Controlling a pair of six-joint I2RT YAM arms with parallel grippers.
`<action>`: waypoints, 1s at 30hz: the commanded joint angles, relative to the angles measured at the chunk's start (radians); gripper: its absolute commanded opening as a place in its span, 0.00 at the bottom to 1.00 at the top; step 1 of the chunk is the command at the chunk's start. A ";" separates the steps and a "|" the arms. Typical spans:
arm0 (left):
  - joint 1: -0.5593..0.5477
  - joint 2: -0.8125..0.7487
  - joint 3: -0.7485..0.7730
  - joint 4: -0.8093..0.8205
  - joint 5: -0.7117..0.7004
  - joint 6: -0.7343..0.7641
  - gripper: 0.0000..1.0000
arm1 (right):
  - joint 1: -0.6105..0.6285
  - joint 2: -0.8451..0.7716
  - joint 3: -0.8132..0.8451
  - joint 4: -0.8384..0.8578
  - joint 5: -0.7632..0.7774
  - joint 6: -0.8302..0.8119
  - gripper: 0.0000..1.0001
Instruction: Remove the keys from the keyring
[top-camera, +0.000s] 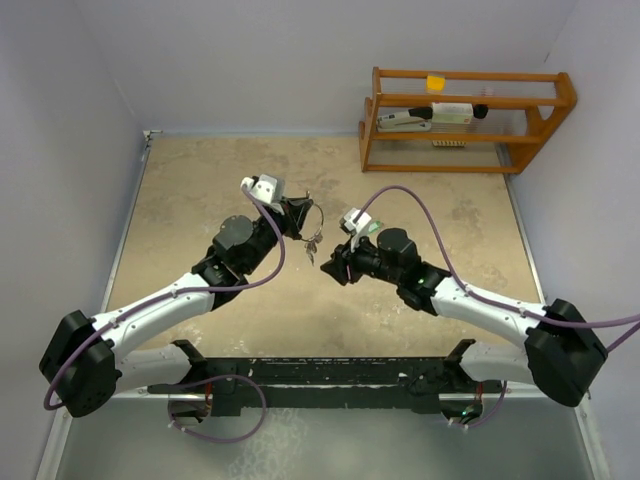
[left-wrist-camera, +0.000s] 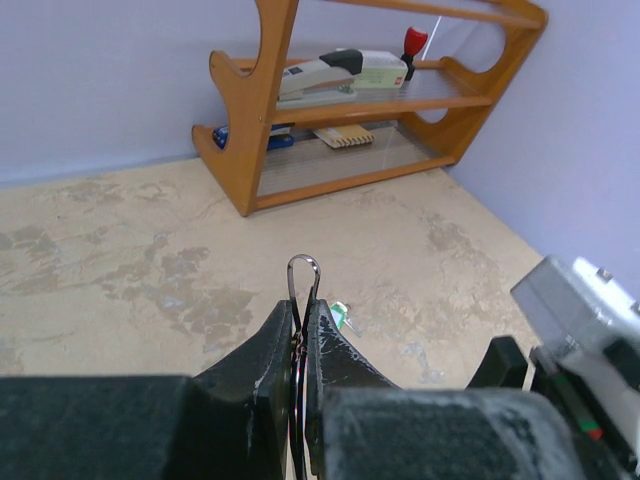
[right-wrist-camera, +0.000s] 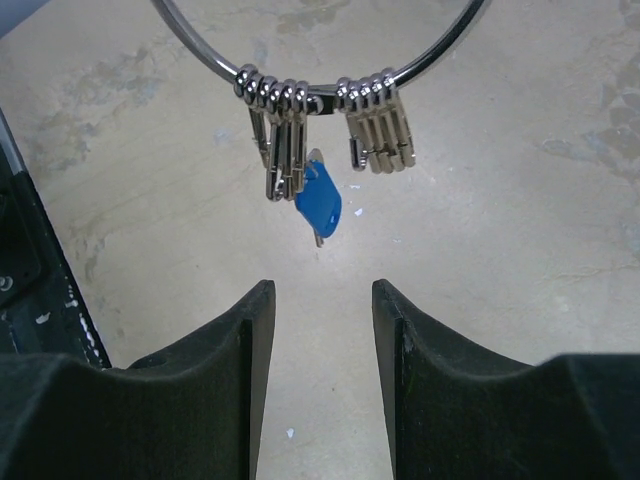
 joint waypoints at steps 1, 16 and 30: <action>0.007 -0.017 0.057 0.083 -0.029 -0.053 0.00 | 0.034 0.016 -0.018 0.187 0.042 -0.031 0.46; 0.007 0.001 0.068 0.082 -0.041 -0.088 0.00 | 0.076 0.145 0.025 0.331 0.139 -0.083 0.45; 0.007 0.002 0.057 0.095 -0.027 -0.111 0.00 | 0.082 0.258 0.058 0.430 0.196 -0.092 0.36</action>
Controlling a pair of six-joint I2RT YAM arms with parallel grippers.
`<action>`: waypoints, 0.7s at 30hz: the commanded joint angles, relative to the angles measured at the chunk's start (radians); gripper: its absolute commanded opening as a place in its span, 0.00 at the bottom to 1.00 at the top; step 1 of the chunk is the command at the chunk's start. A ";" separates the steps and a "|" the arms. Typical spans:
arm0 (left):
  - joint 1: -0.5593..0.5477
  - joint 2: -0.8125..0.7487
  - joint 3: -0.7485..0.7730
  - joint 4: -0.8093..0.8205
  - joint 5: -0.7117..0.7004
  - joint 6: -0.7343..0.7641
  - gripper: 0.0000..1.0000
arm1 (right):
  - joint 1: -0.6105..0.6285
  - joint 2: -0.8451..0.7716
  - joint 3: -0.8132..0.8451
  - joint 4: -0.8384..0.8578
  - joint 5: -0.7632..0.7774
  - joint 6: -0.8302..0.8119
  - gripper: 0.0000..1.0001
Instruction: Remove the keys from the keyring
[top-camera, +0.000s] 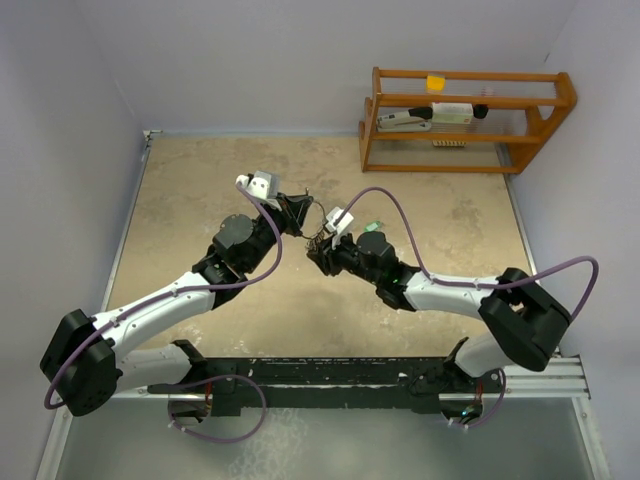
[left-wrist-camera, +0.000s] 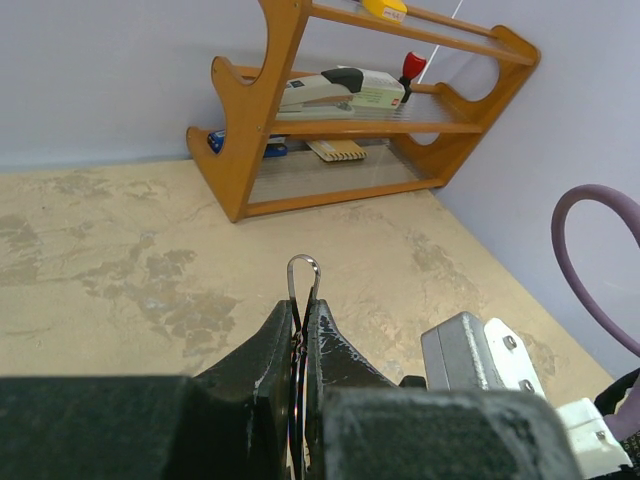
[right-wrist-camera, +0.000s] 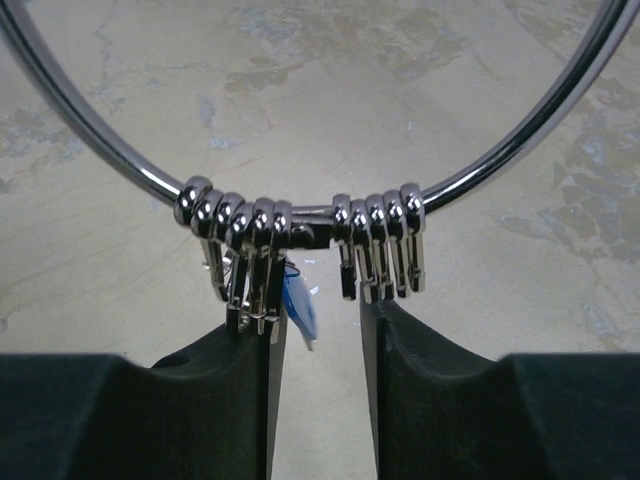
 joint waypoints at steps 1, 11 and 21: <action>0.007 -0.005 0.040 0.081 0.007 -0.023 0.00 | 0.008 0.010 0.055 0.086 0.039 -0.013 0.33; 0.007 -0.025 0.031 0.064 -0.016 -0.009 0.00 | 0.007 -0.041 0.042 0.055 0.062 -0.017 0.00; 0.007 -0.044 0.020 0.035 -0.058 0.015 0.00 | 0.008 -0.244 0.133 -0.348 0.243 -0.031 0.00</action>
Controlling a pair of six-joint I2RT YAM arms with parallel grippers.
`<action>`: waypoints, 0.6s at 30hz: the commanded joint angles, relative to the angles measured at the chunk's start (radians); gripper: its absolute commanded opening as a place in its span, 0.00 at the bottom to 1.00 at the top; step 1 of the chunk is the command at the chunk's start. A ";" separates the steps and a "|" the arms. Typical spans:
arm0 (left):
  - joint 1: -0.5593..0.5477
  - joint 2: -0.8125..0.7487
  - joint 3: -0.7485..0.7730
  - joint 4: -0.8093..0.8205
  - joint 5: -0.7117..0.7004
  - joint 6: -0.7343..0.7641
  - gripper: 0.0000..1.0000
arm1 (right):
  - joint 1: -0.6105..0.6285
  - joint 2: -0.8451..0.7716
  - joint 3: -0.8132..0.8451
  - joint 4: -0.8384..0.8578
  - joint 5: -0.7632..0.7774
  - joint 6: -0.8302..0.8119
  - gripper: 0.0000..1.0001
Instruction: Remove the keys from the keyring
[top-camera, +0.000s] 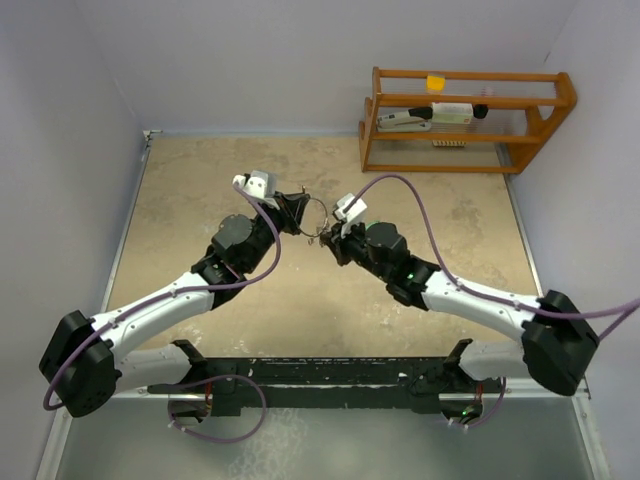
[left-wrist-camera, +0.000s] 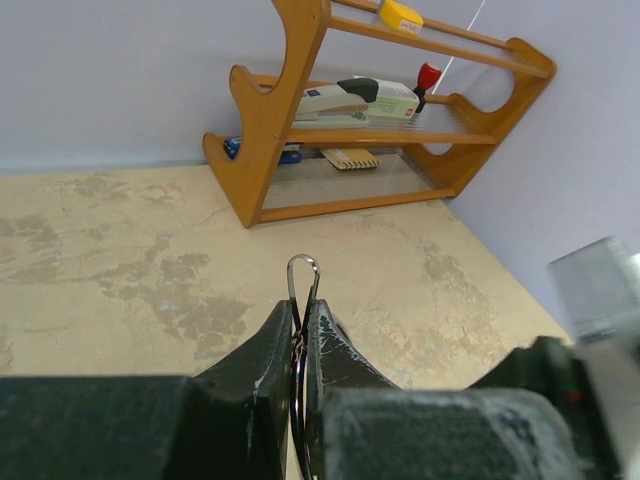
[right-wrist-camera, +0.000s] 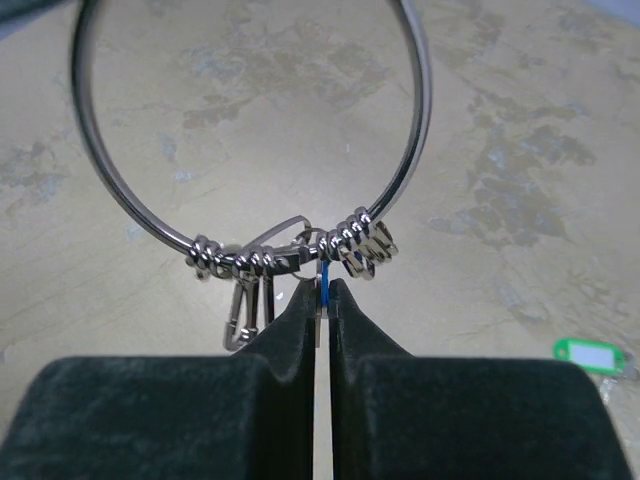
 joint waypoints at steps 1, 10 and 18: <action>0.007 -0.038 0.018 0.036 -0.022 0.013 0.00 | 0.003 -0.135 0.036 -0.115 0.124 -0.033 0.00; 0.007 -0.043 0.005 0.036 -0.030 0.018 0.00 | 0.003 -0.246 0.055 -0.198 0.211 -0.089 0.00; 0.007 -0.063 0.008 0.017 -0.074 0.053 0.00 | 0.003 -0.316 0.061 -0.278 0.265 -0.100 0.00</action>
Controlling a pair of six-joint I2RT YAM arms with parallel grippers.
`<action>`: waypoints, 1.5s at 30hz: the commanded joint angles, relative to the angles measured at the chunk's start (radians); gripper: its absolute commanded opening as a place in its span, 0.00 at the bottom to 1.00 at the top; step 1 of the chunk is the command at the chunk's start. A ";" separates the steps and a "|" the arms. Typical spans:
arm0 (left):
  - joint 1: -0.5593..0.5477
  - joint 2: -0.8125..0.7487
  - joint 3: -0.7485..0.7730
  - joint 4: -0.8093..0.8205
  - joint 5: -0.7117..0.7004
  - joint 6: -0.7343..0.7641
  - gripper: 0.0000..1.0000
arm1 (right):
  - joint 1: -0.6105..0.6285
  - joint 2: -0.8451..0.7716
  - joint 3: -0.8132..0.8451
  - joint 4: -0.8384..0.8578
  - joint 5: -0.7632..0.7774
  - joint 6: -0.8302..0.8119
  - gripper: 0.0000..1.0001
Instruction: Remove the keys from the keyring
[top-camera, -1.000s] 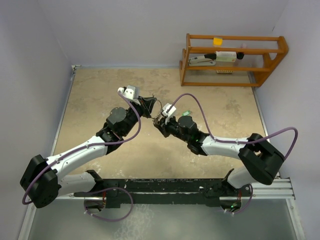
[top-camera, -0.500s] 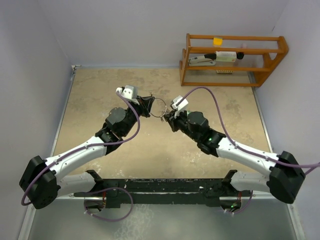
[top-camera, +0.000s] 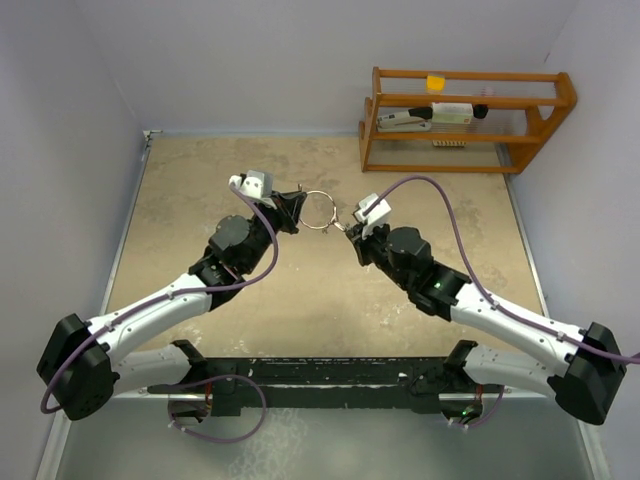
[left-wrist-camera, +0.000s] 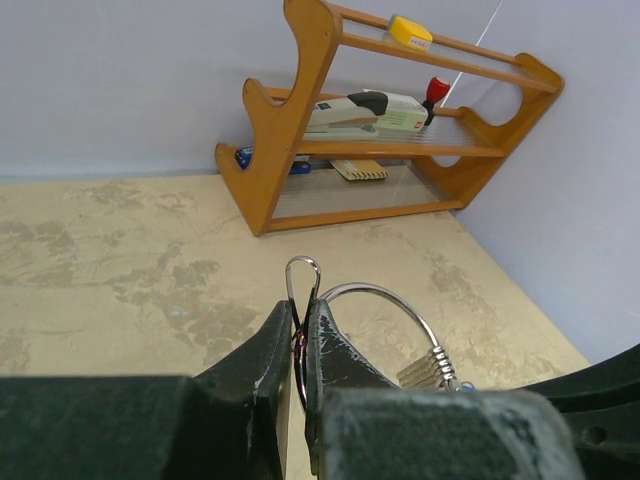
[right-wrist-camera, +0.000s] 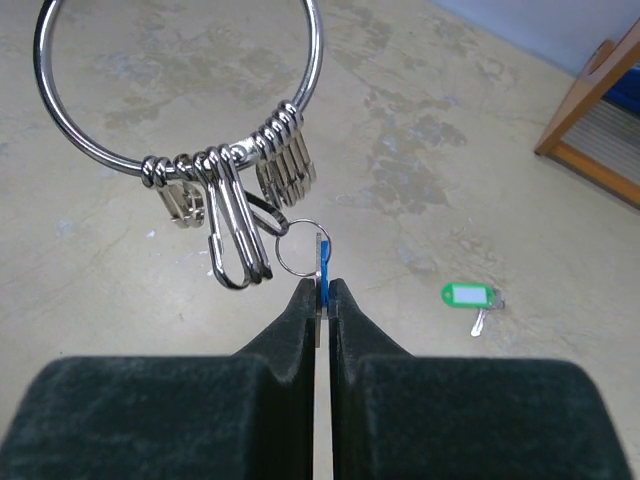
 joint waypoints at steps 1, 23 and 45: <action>0.007 -0.044 0.009 0.015 -0.040 0.042 0.00 | -0.003 -0.072 0.049 -0.034 0.088 -0.031 0.00; 0.007 -0.043 -0.012 0.017 -0.008 0.029 0.00 | -0.004 -0.137 0.092 -0.076 0.216 -0.040 0.00; 0.007 -0.031 -0.041 0.020 -0.036 0.036 0.00 | -0.003 -0.156 0.165 -0.166 0.236 -0.066 0.00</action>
